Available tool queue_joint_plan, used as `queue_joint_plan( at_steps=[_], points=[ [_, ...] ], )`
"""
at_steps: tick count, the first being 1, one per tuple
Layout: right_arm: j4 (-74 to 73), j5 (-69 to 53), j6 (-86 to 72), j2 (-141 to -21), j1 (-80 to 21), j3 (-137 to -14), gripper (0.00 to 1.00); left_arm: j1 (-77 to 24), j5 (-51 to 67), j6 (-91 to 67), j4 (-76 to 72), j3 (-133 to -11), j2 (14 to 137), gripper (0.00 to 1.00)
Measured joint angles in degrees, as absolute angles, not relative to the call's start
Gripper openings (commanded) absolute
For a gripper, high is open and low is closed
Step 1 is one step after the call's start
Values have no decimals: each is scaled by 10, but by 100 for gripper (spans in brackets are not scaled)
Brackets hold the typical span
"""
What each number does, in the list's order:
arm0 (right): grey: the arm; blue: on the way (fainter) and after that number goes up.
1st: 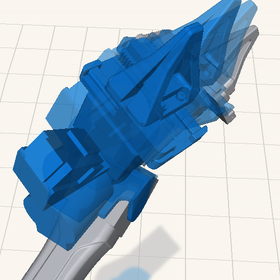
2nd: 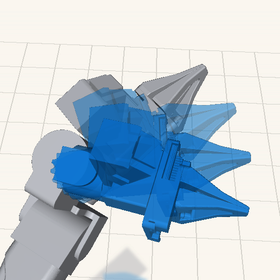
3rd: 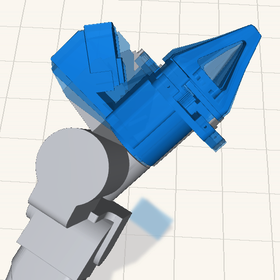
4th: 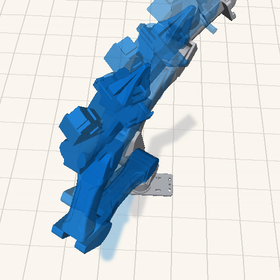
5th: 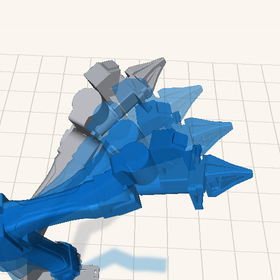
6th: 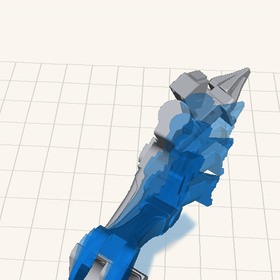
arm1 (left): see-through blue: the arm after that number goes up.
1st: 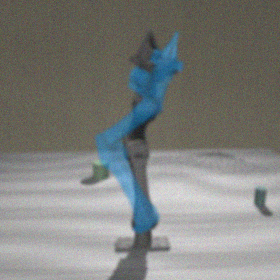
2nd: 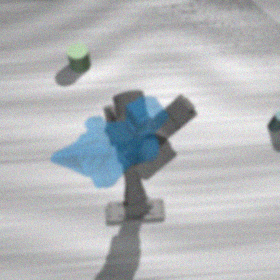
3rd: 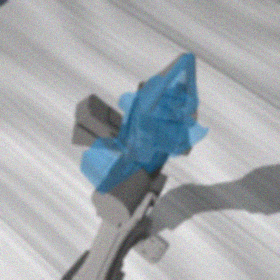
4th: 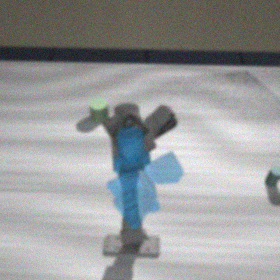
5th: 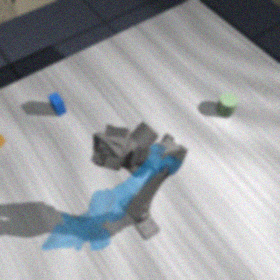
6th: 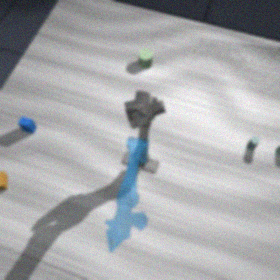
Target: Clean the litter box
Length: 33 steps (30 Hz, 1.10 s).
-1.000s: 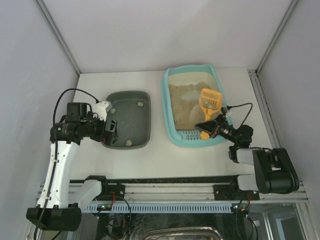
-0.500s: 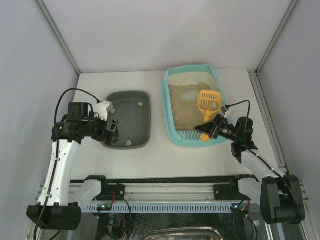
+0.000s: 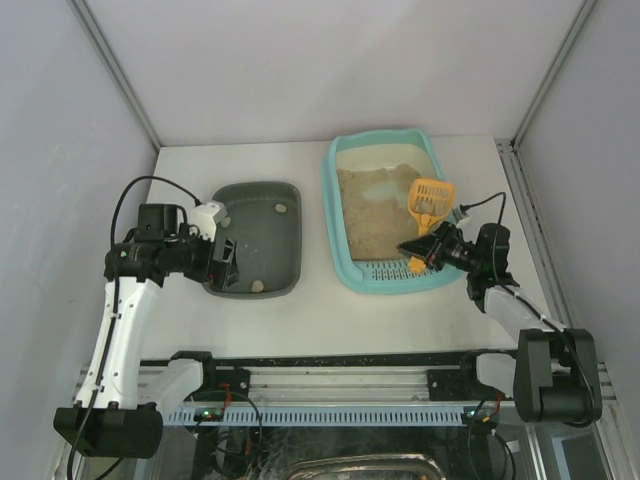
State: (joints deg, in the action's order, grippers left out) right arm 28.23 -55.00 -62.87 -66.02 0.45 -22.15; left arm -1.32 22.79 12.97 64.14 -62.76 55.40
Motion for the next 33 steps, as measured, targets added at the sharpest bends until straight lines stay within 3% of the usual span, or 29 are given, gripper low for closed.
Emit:
queue_joint_plan(
  at_steps=[12, 17, 22, 29, 33],
  points=[
    [133, -452, -540, -664, -146, -331, 0, -13, 222, 125, 635, -626, 538, 100],
    [36, -358, -486, -694, -261, -430, 0, 22, 201, 115, 625, -626, 522, 100],
    [-102, -217, -417, -830, -390, -637, 0, 125, 200, 111, 640, -651, 519, 100],
    [-357, 39, -342, -1111, -537, -1000, 0, 387, 285, 113, 683, -761, 600, 99],
    [-510, 204, -316, -1240, -602, -1169, 0, 414, 323, 122, 710, -776, 604, 99]
  ],
)
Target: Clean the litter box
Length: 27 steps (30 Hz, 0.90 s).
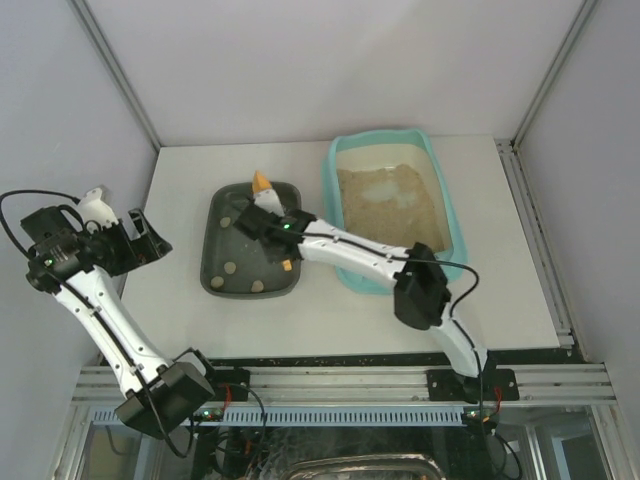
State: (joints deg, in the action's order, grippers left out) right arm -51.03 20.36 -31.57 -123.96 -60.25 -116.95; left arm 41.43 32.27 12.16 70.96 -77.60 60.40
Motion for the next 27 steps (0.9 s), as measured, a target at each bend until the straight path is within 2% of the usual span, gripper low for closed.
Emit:
queue_joint_plan(
  at_steps=[4, 12, 24, 27],
  points=[
    [-614, 320, -293, -1325, -644, -1285, 0, 414, 333, 128, 724, -776, 585, 99],
    [-678, 465, -254, -1345, -677, -1301, 0, 414, 332, 137, 734, -776, 565, 99],
    [-640, 493, -236, -1334, -683, -1239, 0, 415, 336, 148, 738, -776, 548, 100],
    [-591, 466, -238, -1261, -674, -1144, 0, 414, 352, 160, 747, -779, 544, 100]
  ],
)
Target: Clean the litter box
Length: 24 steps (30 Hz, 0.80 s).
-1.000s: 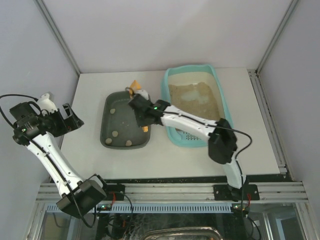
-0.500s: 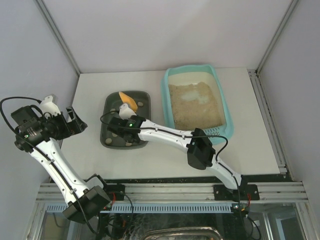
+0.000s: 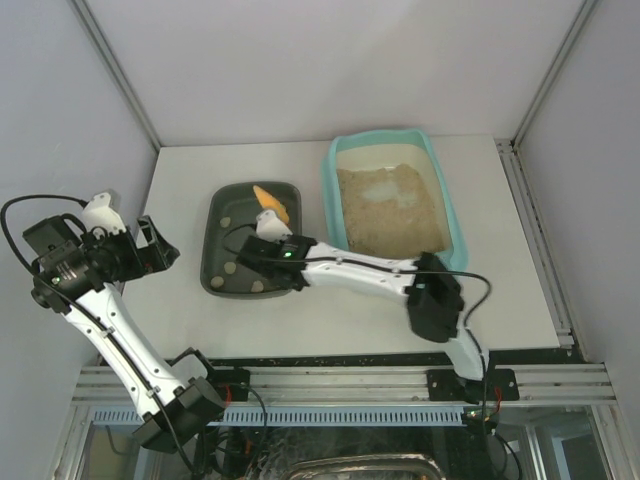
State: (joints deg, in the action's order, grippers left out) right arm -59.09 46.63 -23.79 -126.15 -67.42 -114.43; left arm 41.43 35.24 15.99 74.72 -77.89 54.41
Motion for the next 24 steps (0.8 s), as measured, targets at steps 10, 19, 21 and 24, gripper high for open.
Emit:
queue_joint_plan(
  at_steps=[10, 19, 21, 24],
  points=[
    [-368, 333, -240, -838, -595, -827, 0, 333, 354, 128, 722, -781, 557, 100],
    [-267, 164, -252, -678, -469, -618, 0, 166, 213, 131, 667, -771, 579, 100],
    [-260, 130, -260, -650, -435, -586, 0, 164, 195, 147, 657, -739, 588, 97],
    [-254, 68, -273, -618, -373, -560, 0, 164, 178, 171, 656, -694, 617, 97]
  ],
)
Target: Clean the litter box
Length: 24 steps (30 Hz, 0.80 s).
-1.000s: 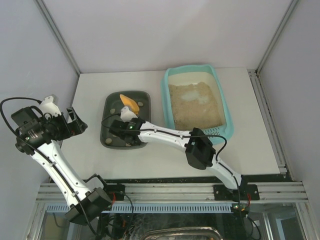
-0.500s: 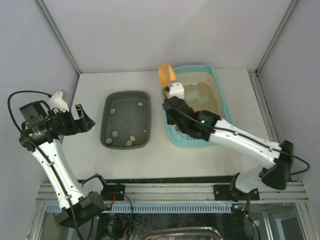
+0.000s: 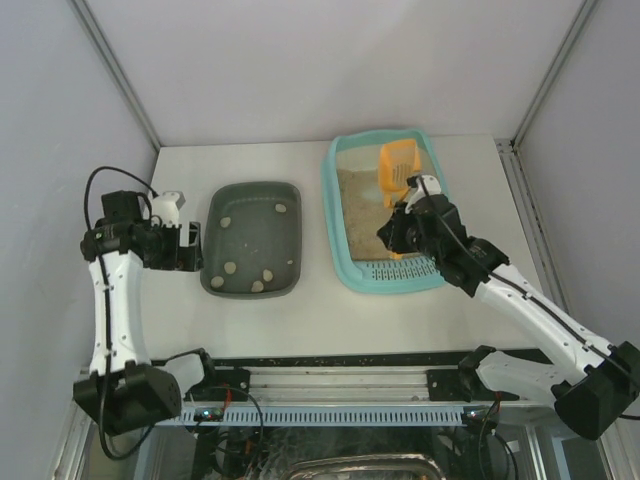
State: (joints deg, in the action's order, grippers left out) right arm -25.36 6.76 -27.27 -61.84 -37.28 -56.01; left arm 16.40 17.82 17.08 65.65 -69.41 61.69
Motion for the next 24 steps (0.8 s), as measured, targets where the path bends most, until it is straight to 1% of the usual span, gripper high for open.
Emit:
queue_joint_plan(
  at_steps=[2, 3, 7, 11, 14, 17, 20, 24],
  points=[
    [-252, 44, -274, -615, -348, -559, 0, 165, 164, 185, 656, -672, 649, 98],
    [-251, 48, -273, -616, -344, -559, 0, 166, 160, 189, 656, -667, 663, 100],
    [-253, 82, -248, -617, -397, -558, 0, 183, 149, 202, 658, -668, 739, 100],
    [-253, 104, -235, -627, -452, -559, 0, 203, 151, 204, 679, -720, 814, 100],
    [-251, 103, -234, -642, -456, -559, 0, 203, 157, 205, 681, -760, 827, 100],
    [-251, 77, -242, -665, -419, -559, 0, 190, 165, 205, 683, -790, 827, 100],
    [-267, 22, -253, -705, -341, -577, 0, 161, 171, 204, 688, -819, 827, 100],
    [-318, -104, -255, -822, -245, -674, 0, 130, 177, 200, 697, -914, 837, 100]
  ],
)
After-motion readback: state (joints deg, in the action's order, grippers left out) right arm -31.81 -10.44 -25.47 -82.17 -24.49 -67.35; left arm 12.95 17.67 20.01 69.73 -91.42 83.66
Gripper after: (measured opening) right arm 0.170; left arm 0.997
